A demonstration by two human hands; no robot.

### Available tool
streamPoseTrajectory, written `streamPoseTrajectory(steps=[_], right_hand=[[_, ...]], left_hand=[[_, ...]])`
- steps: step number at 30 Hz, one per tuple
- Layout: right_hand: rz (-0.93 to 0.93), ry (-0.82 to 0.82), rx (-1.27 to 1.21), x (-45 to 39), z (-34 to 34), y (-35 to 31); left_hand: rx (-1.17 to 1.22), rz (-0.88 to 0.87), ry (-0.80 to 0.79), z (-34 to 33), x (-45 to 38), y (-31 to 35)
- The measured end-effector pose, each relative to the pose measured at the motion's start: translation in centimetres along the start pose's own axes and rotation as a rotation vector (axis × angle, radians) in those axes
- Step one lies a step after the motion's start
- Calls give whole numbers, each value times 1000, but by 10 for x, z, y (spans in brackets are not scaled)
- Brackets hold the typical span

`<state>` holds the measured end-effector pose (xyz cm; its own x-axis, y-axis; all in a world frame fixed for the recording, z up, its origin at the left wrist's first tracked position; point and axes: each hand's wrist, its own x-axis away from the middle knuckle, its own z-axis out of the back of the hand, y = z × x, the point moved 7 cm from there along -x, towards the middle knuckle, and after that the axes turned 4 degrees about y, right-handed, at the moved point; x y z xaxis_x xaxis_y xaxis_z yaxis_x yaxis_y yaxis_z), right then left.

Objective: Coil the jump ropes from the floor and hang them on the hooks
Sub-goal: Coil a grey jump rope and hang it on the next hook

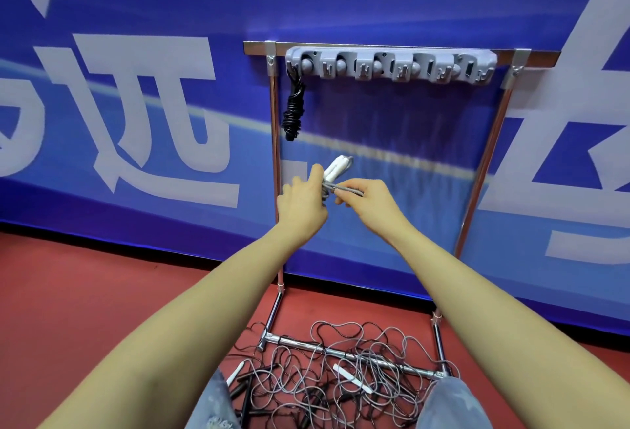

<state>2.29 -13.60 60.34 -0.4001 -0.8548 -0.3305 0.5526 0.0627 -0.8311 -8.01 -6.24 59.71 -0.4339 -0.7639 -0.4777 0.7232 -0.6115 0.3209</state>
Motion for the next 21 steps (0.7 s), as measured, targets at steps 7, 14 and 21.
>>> streamPoseTrajectory(steps=[7,14,21], right_hand=[[-37,119,-191,-5,9,9],[-124,87,-464,-13,3,10],[-213,180,-516,-12,10,22]], left_hand=[[241,60,-9,-1,-2,-19],[611,36,-149,-1,1,0],[386,-1,-60,7,-1,3]])
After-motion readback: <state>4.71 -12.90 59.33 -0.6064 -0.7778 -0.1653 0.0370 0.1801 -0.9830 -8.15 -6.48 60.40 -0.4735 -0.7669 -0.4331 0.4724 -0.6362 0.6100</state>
